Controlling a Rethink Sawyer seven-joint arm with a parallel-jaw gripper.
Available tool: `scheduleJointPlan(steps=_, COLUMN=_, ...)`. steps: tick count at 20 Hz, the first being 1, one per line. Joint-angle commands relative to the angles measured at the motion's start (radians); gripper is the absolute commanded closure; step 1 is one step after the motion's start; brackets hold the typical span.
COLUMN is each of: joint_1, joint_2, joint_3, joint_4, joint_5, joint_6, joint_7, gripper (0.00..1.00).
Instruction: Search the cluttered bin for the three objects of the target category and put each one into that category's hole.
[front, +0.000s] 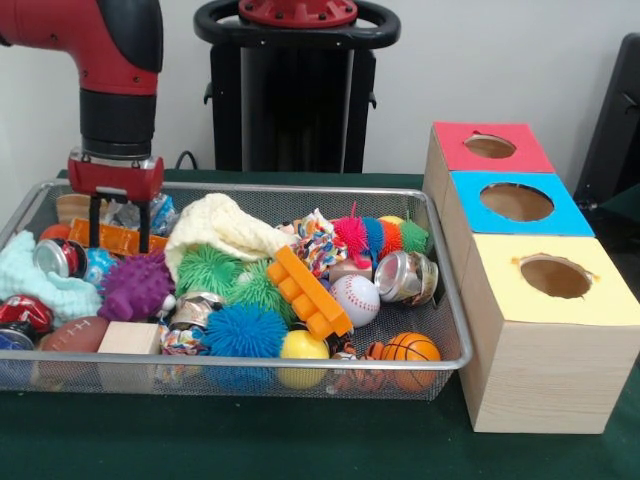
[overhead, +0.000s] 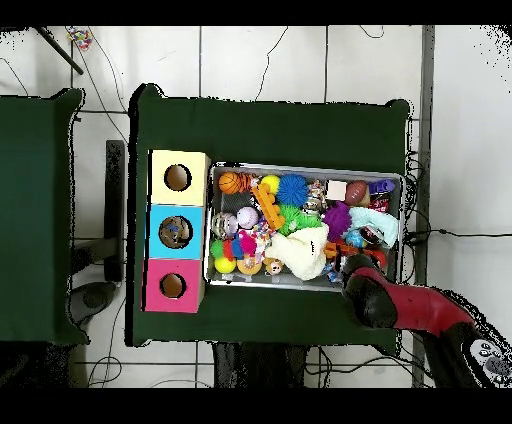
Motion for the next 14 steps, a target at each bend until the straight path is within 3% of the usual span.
scheduleJointPlan(steps=1, joint_1=0.017, joint_2=0.11, joint_3=-0.131, joint_4=0.042, joint_5=-0.068, joint_6=-0.063, joint_7=0.111, gripper=0.0)
scheduleJointPlan(steps=14, joint_1=-0.023, joint_2=0.03, joint_3=-0.142, joint_4=0.182, joint_5=-0.096, joint_6=-0.094, joint_7=0.054, gripper=0.0)
